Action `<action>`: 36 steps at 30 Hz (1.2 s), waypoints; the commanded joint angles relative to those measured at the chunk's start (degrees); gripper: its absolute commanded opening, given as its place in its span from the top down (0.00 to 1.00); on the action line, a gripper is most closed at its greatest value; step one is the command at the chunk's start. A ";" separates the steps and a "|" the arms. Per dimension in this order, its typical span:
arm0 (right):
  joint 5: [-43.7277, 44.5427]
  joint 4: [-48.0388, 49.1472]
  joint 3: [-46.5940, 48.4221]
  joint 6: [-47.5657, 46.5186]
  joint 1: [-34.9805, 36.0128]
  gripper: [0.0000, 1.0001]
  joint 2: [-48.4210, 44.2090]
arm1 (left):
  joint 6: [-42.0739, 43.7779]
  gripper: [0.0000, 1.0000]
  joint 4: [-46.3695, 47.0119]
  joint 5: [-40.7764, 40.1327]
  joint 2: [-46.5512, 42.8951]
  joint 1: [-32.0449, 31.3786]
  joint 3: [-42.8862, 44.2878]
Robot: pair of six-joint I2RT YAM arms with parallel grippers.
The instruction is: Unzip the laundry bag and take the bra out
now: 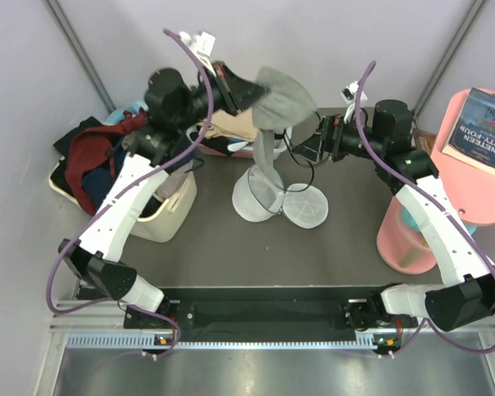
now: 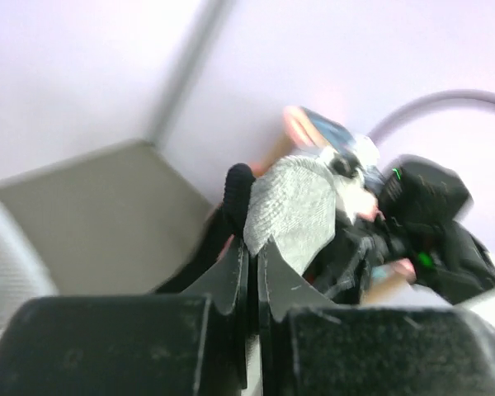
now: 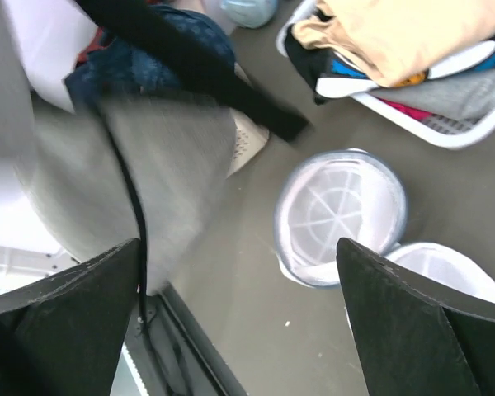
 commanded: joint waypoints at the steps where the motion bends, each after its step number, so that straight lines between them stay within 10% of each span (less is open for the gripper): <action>1: 3.73 -1.08 -0.09 -2.55 -0.64 0.00 -1.47 | 14.91 1.00 -25.16 -18.01 1.60 3.39 16.70; 14: 3.73 -0.03 -3.17 -3.87 -0.64 0.00 -2.00 | 16.24 1.00 -41.04 -23.15 0.91 39.86 22.53; 29: 13.29 -2.84 -8.52 -4.31 -0.64 0.00 -1.39 | 15.71 1.00 -40.42 -41.15 -9.81 41.63 -4.53; 32: 18.66 -5.30 -9.76 -5.54 -0.64 0.00 -0.42 | 16.07 0.75 -42.70 -43.18 -9.55 41.81 -4.89; 33: 20.15 -6.00 -9.94 -5.89 -0.64 0.00 -0.07 | 16.15 0.45 -43.06 -43.36 -9.73 41.81 -4.81; 36: 26.04 -9.34 -10.47 -5.99 -0.64 0.00 1.69 | 16.42 0.11 -43.32 -43.80 -10.78 41.81 -4.46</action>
